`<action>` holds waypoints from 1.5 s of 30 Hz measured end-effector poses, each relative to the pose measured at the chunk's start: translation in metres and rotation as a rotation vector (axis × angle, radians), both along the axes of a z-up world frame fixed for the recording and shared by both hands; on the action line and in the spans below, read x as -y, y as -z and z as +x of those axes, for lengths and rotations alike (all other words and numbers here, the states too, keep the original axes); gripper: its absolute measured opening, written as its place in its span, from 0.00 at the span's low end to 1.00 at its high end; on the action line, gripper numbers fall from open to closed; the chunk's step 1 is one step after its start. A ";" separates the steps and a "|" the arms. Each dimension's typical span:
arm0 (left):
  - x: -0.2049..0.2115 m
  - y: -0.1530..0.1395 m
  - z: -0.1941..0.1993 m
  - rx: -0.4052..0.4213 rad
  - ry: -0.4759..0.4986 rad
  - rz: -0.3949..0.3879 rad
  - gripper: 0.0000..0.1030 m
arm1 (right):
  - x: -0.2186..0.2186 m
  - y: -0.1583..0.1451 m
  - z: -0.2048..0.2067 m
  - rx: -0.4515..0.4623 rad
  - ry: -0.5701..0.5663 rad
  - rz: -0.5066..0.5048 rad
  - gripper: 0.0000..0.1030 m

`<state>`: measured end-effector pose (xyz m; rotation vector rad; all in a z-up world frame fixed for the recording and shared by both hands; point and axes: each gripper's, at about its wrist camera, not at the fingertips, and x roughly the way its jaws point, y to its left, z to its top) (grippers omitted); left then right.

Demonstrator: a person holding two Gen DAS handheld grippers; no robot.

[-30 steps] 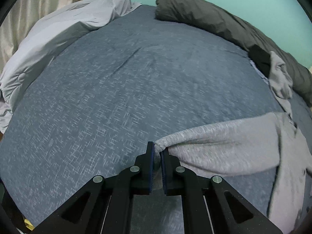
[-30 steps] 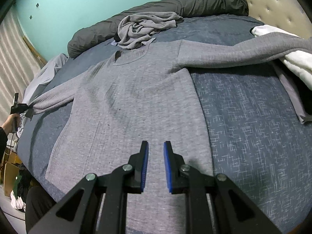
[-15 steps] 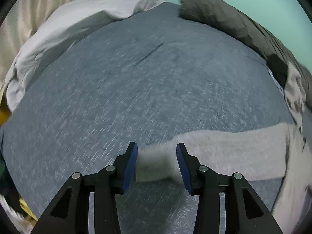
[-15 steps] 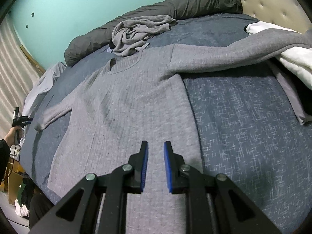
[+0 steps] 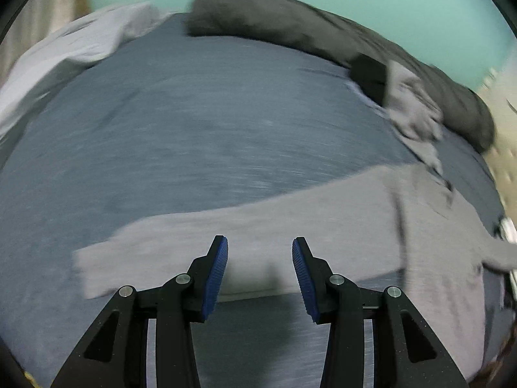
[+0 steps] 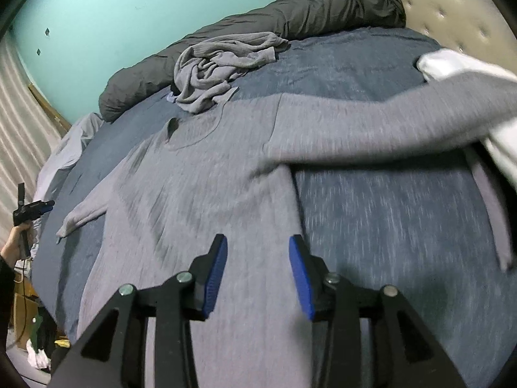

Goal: Fold clothes

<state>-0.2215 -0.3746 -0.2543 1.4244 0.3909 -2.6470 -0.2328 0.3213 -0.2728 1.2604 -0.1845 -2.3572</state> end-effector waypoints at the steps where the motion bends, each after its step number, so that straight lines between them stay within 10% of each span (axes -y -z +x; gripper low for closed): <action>1: -0.018 0.002 -0.009 0.000 0.031 0.001 0.44 | 0.004 -0.001 -0.012 -0.007 -0.009 0.010 0.39; 12: -0.170 0.032 -0.108 0.021 0.261 0.006 0.48 | 0.044 0.004 -0.149 -0.037 -0.064 0.111 0.44; 33: -0.237 0.068 -0.211 0.016 0.355 -0.023 0.48 | 0.109 0.069 -0.308 0.098 -0.020 0.252 0.45; 38: -0.241 0.073 -0.217 0.014 0.368 -0.029 0.48 | 0.120 0.083 -0.313 0.096 -0.039 0.294 0.03; 45: -0.236 0.079 -0.227 0.013 0.351 -0.036 0.48 | 0.119 0.072 -0.313 0.020 -0.023 0.294 0.00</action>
